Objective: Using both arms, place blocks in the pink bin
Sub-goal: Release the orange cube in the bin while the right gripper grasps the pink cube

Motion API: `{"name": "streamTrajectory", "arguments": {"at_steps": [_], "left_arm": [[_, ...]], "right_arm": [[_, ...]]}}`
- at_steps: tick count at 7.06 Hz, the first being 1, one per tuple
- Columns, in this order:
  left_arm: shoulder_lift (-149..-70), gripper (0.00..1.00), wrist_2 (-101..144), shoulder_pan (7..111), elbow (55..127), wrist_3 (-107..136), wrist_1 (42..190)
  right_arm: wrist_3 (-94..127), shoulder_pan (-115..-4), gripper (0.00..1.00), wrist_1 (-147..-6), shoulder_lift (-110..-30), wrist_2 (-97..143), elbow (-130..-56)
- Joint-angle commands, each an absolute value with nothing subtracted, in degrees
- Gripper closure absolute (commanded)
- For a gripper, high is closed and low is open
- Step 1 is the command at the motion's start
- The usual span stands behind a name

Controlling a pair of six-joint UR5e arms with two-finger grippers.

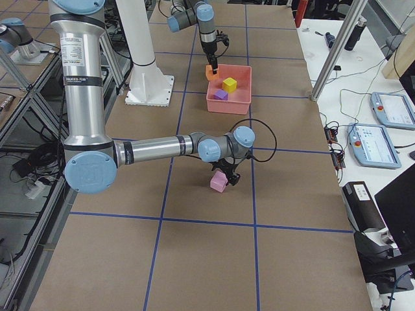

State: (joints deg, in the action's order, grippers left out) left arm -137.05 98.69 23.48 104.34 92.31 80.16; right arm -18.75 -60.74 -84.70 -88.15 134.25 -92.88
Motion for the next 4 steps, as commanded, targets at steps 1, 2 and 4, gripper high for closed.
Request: {"name": "streamTrajectory", "arguments": {"at_steps": [1,2,4], "left_arm": [[-137.7,0.02,98.7,24.1,104.4,91.5,80.1],[-137.8,0.01,98.7,24.3,104.4,91.5,80.2],[-137.8,0.01,98.8,24.6,104.4,91.5,80.2]], "right_arm": [[-18.7,-60.6,0.01,-84.6,-88.2,134.2,-91.9],[-18.7,-60.6,0.01,-84.7,-88.1,134.2,-91.8],[-18.6,-60.6,0.01,-84.7,-88.2,134.2,-91.4]]}}
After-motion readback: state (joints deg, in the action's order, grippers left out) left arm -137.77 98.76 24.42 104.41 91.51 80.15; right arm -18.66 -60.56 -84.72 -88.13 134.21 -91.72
